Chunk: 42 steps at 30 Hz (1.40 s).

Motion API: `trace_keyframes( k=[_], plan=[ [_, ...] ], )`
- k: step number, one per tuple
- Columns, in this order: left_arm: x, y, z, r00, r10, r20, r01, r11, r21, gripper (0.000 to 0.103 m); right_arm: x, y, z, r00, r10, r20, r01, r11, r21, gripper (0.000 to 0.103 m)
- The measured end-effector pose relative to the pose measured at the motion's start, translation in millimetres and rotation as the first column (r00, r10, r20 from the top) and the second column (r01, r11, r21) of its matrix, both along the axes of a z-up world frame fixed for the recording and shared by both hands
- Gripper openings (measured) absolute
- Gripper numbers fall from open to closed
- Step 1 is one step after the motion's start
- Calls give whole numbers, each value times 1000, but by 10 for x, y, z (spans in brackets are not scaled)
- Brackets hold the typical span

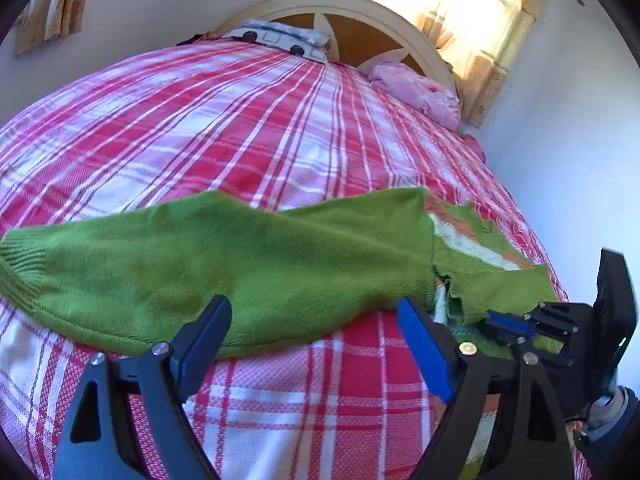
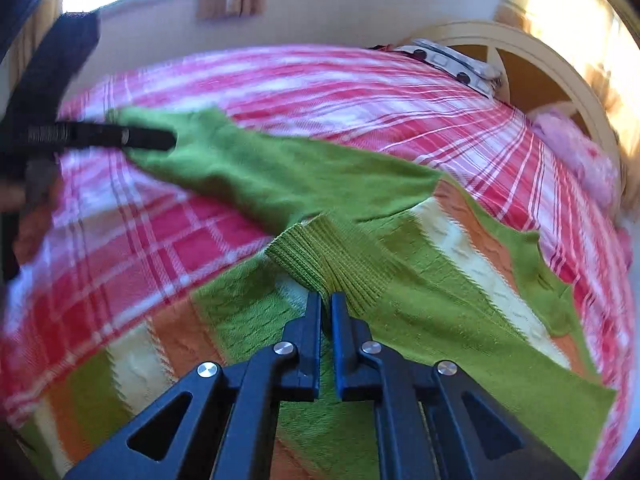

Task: Fold small clothes

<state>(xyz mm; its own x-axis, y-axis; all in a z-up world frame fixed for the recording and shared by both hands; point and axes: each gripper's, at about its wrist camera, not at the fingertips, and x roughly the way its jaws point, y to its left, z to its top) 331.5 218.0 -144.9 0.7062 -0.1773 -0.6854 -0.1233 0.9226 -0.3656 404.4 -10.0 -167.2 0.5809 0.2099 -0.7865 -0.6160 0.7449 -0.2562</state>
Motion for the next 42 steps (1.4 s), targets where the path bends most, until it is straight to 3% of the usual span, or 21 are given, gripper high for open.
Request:
trace_keyframes(
  k=[2, 3, 4, 5, 6, 9, 12, 15, 17, 18, 22, 25, 30, 33, 39, 42],
  plan=[
    [-13, 2, 5, 1000, -3, 0, 3, 1000, -11, 88, 37, -45, -66, 1000, -7, -15, 8, 1000, 16, 12],
    [-42, 7, 19, 1000, -9, 7, 9, 1000, -9, 88, 51, -79, -48, 1000, -20, -13, 21, 999, 31, 24],
    [-63, 8, 36, 1000, -13, 11, 13, 1000, -2, 88, 58, -133, -26, 999, -40, -19, 40, 998, 38, 50],
    [-81, 6, 54, 1000, -16, 16, 16, 1000, 13, 88, 50, -208, 19, 998, -57, -29, 58, 997, 50, 61],
    [-101, 29, 63, 1000, -17, 17, 17, 1000, 22, 88, 8, -317, 99, 998, -58, -31, 61, 994, 93, 65],
    [-178, 132, 90, 1000, -3, 21, 2, 999, 52, 88, -85, -662, 271, 995, -94, -33, 98, 982, 163, 65],
    [-256, 290, 95, 999, 39, 13, -40, 994, 102, 88, -204, -1296, 445, 978, -208, -25, 208, 948, 240, 65],
    [-311, 479, 82, 996, 91, 4, -91, 987, 135, 88, -213, -2103, 447, 911, -409, -48, 406, 873, 270, 65],
    [-330, 615, 55, 991, 135, -10, -132, 980, 148, 88, -171, -2636, 284, 833, -531, -158, 553, 788, 271, 65],
    [-338, 685, 40, 987, 159, -15, -155, 977, 148, 88, -143, -2841, 149, 804, -551, -225, 594, 764, 253, 65],
    [-397, 957, -11, 959, 281, -33, -271, 945, 182, 88, -236, -2873, 148, 821, -535, -199, 570, 780, 258, 64],
    [-472, 1136, -38, 939, 340, -42, -328, 928, 174, 88, -357, -2705, 261, 827, -550, -117, 562, 795, 231, 65],
    [-608, 1410, -87, 912, 406, -59, -395, 908, 142, 88, -573, -2162, 327, 911, -410, -43, 408, 880, 246, 65],
    [-635, 1479, -131, 910, 410, -66, -404, 910, 89, 88, -714, -1741, 258, 951, -308, 14, 301, 936, 184, 65],
    [-479, 1496, -210, 906, 418, -69, -413, 908, 77, 87, -949, -1345, 39, 970, -192, 149, 191, 981, 25, 65],
    [-415, 1560, -243, 900, 432, -56, -429, 901, 55, 84, -1034, -1344, 1, 961, -197, 196, 197, 980, 21, 65]
  ],
)
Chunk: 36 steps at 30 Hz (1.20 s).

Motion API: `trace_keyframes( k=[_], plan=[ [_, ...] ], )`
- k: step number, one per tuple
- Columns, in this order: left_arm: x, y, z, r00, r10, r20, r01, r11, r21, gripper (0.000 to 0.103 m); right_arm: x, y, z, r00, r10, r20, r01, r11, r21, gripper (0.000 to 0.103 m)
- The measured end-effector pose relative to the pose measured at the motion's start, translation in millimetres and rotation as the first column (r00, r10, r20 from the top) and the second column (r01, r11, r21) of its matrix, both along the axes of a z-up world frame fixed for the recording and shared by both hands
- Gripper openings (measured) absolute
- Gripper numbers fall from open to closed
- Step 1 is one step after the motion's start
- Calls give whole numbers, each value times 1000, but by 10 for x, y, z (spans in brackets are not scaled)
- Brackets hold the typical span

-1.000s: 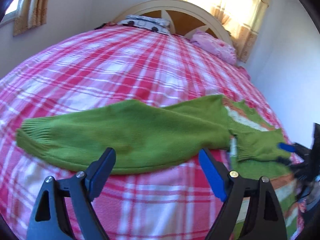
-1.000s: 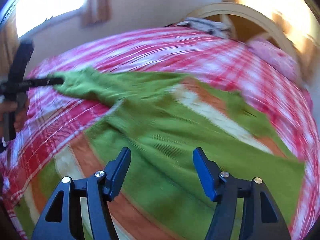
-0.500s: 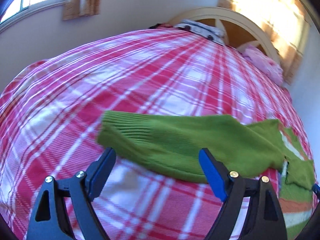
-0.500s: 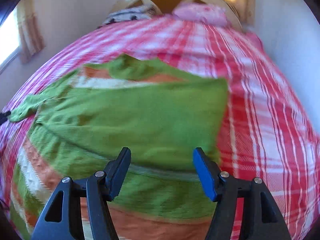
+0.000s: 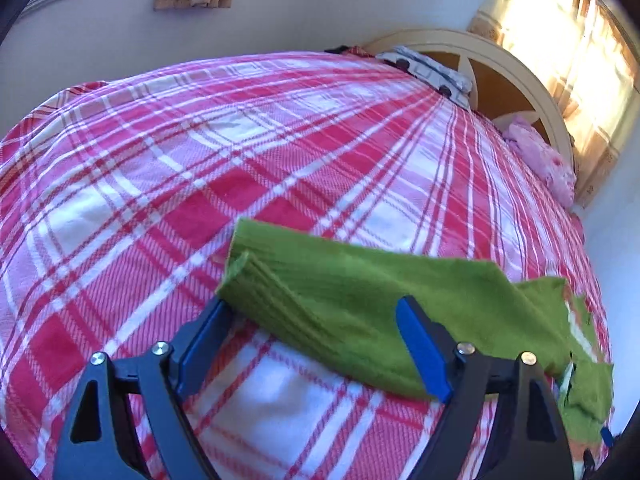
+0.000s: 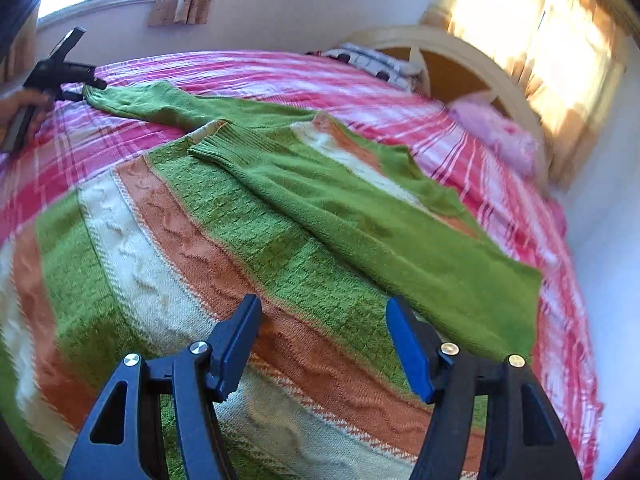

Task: Fold small clothes
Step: 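Grasp the other green sleeve cuff with the left gripper, then lift the sleeve with the left gripper and lay it across the body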

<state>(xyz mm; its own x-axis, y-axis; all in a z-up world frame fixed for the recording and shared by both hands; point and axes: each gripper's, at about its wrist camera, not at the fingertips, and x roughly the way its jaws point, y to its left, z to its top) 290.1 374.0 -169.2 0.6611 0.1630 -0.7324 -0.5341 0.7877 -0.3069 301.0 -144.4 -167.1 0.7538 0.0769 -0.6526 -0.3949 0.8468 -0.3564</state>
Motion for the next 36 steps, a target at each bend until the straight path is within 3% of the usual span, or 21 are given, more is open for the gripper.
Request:
trace_keyframes(
  k=[2, 4, 5, 6, 11, 18, 24, 28, 31, 33, 35, 36],
  plan=[
    [32, 33, 1, 1000, -1, 17, 1, 1000, -11, 66, 10, -57, -15, 1000, -19, -10, 19, 999, 29, 67],
    [43, 66, 9, 1000, 0, 19, 0, 1000, -10, 24, 30, -110, -16, 998, -51, -30, 53, 997, 62, 74],
    [49, 86, 12, 1000, -5, 28, 5, 1000, -20, 14, 43, -133, -15, 998, -61, -36, 63, 995, 73, 76],
    [51, 105, 20, 999, -12, 38, 13, 999, -37, 12, 57, -159, -15, 997, -69, -45, 73, 994, 87, 78],
    [-14, 44, 233, 992, -15, 129, 22, 998, -55, 11, 75, -173, -35, 995, -82, -55, 87, 990, 111, 81],
    [78, -378, 671, 965, -139, 223, 150, 988, -33, 11, 55, -172, -43, 995, -91, -47, 95, 989, 113, 81],
    [267, -931, 1059, 910, -287, 300, 310, 950, -34, 9, -10, -191, -2, 995, -92, -23, 94, 987, 127, 81],
    [389, -1368, 1349, 849, -388, 358, 421, 907, -16, 5, -33, -207, -11, 994, -106, -22, 108, 985, 137, 81],
    [457, -1706, 1499, 837, -447, 317, 447, 891, 76, 5, -49, -223, -6, 994, -112, -15, 113, 984, 141, 81],
    [483, -1863, 1524, 823, -499, 270, 477, 867, 148, 7, -67, -237, -5, 993, -117, -6, 117, 982, 145, 81],
    [497, -1945, 1476, 845, -503, 184, 458, 856, 239, 18, -73, -246, -1, 993, -114, -6, 114, 982, 152, 81],
    [490, -1967, 1446, 843, -512, 167, 463, 847, 261, 34, -71, -252, -2, 993, -115, -7, 115, 981, 156, 81]
  ],
)
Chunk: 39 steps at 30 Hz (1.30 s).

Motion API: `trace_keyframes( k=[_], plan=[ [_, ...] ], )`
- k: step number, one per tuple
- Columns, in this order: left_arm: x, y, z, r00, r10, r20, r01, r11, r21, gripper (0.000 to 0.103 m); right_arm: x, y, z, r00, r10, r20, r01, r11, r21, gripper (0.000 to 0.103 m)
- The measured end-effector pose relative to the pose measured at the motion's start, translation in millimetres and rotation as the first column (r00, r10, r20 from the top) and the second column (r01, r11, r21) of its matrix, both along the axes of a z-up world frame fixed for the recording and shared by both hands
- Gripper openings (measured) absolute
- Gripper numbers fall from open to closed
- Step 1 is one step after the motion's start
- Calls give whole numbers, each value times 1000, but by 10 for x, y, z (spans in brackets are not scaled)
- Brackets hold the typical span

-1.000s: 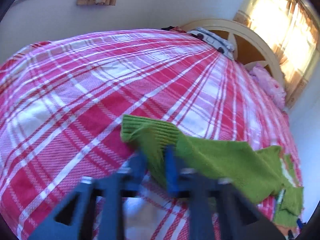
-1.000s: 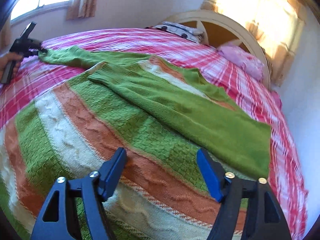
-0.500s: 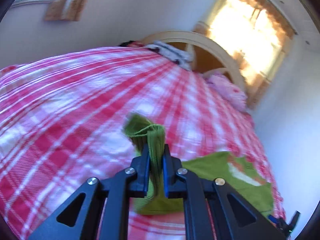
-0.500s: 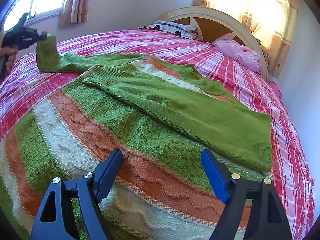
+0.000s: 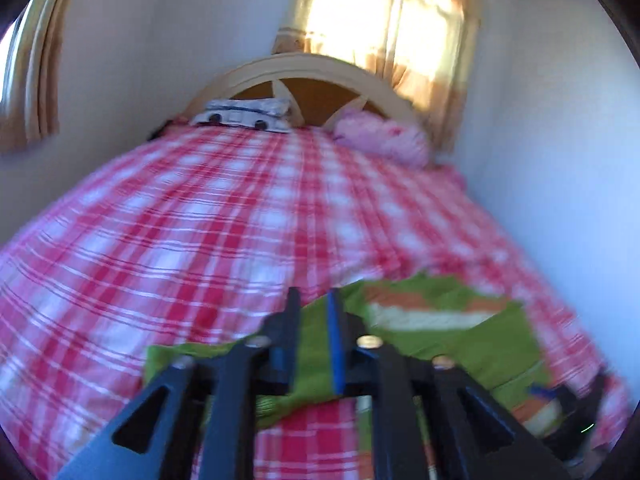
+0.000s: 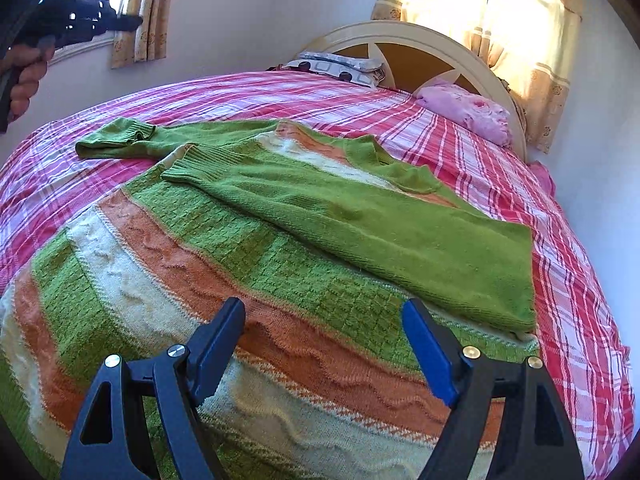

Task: Fold small clothes
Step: 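Lift the sleeve with the left gripper and lay it across the body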

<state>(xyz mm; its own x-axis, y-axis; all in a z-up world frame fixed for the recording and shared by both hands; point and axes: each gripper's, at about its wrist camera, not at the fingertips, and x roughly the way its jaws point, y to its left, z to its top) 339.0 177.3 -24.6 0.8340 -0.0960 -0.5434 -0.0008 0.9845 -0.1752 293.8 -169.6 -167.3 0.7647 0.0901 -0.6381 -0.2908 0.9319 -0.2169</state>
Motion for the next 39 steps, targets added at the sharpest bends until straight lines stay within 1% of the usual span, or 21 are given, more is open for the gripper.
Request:
trace_keyframes(
  k=[1, 2, 3, 5, 7, 9, 11, 12, 14, 17, 18, 19, 20, 21, 22, 23, 24, 28, 32, 35, 39],
  plan=[
    [-1, -28, -96, 999, -11, -31, 13, 998, 63, 62, 3, -8, 0, 1000, 0, -2, 0, 1000, 2, 81],
    [-11, -46, -157, 998, -2, -55, 8, 995, 104, 72, 10, -14, -3, 1000, -1, -5, 1, 1000, 6, 81],
    [-33, -60, -263, 997, 15, -77, -3, 987, 159, 76, 10, -22, -4, 1000, -1, -7, 1, 1000, 8, 82],
    [-41, -79, -527, 990, 0, -138, 34, 969, 245, 76, 14, -31, -5, 1000, -2, -9, 2, 1000, 13, 82],
    [-23, -62, -734, 980, -3, -201, 61, 957, 284, 76, 17, -35, -6, 1000, -2, -10, 2, 1000, 12, 82],
    [33, -27, -914, 969, -6, -247, 81, 953, 293, 76, 18, -38, -6, 1000, -2, -11, 2, 1000, 9, 82],
    [86, 37, -1074, 958, 9, -286, 76, 956, 285, 76, 18, -44, -9, 1000, -3, -11, 3, 1000, 11, 82],
    [120, 105, -1153, 954, 14, -301, 71, 960, 269, 76, 20, -49, -12, 1000, -4, -12, 4, 1000, 11, 83],
    [128, 137, -1193, 955, 22, -297, 55, 967, 249, 76, 26, -56, -18, 1000, -7, -13, 7, 1000, 10, 83],
    [149, 231, -1264, 954, 25, -300, 34, 981, 190, 76, 36, -57, -31, 1000, -9, -17, 9, 1000, 7, 84],
    [150, 262, -1287, 954, 12, -301, 37, 987, 158, 72, 40, -57, -36, 1000, -10, -18, 10, 1000, 6, 85],
    [156, 297, -1311, 952, 4, -305, 39, 990, 134, 64, 40, -53, -39, 1000, -10, -19, 10, 1000, 5, 85],
    [155, 314, -1324, 952, 0, -306, 39, 992, 122, 61, 42, -53, -40, 1000, -11, -19, 11, 1000, 4, 85],
    [146, 330, -1316, 955, -5, -298, 39, 994, 106, 53, 43, -54, -41, 1000, -11, -19, 11, 1000, 3, 85],
    [141, 362, -1311, 956, -14, -292, 40, 996, 86, 37, 43, -50, -40, 1000, -12, -18, 12, 1000, 2, 85],
    [144, 373, -1294, 956, -27, -291, 47, 997, 64, 26, 43, -48, -42, 1000, -13, -18, 13, 1000, 1, 85],
    [140, 397, -1266, 958, -36, -285, 49, 998, 42, 9, 44, -45, -45, 1000, -14, -17, 14, 1000, -2, 86],
    [97, 482, -1076, 977, -12, -215, 9, 1000, -15, 8, 38, -38, -47, 1000, -18, -12, 18, 1000, -10, 86],
    [41, 503, -796, 992, -25, -121, 8, 990, -140, 8, 20, -28, -42, 1000, -20, -8, 20, 1000, -14, 86],
    [29, 456, -567, 998, -44, -54, 28, 965, -262, 8, 7, -21, -37, 1000, -23, -3, 23, 1000, -16, 86],
    [70, 309, -333, 998, -68, 12, 68, 932, -356, 8, -7, -18, -30, 1000, -27, 4, 27, 999, -19, 86]
  ],
)
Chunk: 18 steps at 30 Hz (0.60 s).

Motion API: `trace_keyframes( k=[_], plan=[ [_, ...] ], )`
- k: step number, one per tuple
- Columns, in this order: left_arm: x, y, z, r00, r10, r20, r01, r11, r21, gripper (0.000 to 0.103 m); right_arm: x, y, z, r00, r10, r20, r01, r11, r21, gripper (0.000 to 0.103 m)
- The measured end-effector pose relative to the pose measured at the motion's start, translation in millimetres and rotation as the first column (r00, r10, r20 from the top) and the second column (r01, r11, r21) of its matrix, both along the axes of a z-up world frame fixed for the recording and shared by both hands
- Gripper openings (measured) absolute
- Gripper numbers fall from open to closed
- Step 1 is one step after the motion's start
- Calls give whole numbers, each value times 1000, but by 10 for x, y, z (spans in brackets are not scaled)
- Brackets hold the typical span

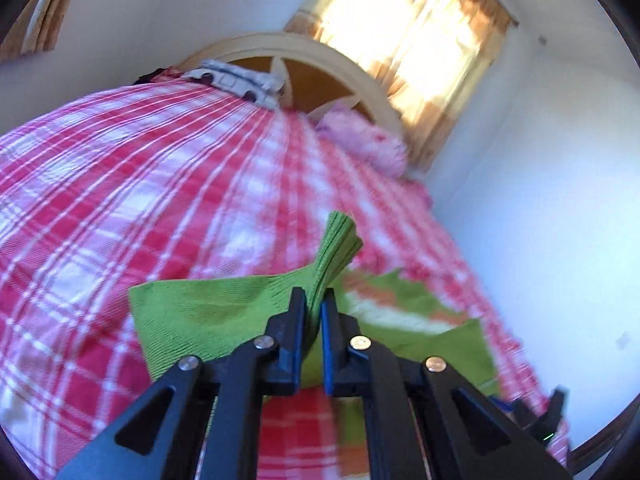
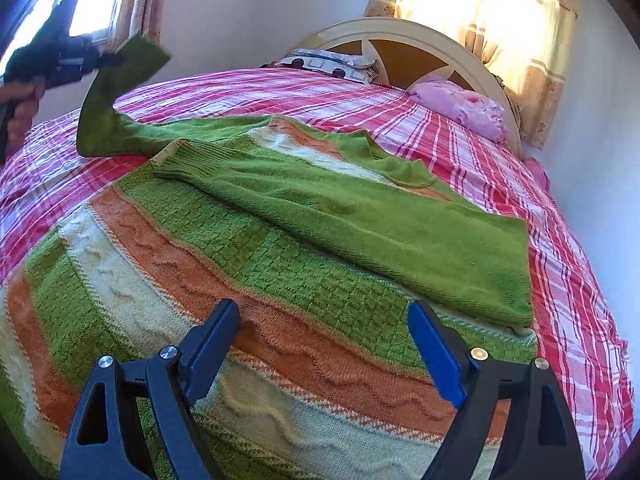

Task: Fold small clothes
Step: 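Lift the sleeve with the left gripper and lay it across the body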

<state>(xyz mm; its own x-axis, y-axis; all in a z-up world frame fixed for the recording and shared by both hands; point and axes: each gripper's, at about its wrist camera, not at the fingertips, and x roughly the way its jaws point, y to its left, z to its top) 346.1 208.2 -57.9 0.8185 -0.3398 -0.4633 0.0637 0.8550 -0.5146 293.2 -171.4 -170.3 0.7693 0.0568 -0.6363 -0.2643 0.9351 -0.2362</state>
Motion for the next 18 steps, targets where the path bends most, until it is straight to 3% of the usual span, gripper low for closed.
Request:
trace_keyframes(
  k=[4, 13, 18],
  plan=[
    [90, -291, 241, 997, -46, 55, 51, 995, -81, 8, -35, -11, 24, 1000, -8, 8, 7, 1000, 8, 87],
    [257, -987, 702, 971, -162, 174, 185, 975, -126, 8, -33, -130, 73, 999, -37, 18, 36, 997, 73, 87],
    [376, -1443, 758, 954, -237, 183, 263, 956, -132, 8, -21, -267, 106, 998, -63, 18, 60, 988, 145, 87]
  ],
)
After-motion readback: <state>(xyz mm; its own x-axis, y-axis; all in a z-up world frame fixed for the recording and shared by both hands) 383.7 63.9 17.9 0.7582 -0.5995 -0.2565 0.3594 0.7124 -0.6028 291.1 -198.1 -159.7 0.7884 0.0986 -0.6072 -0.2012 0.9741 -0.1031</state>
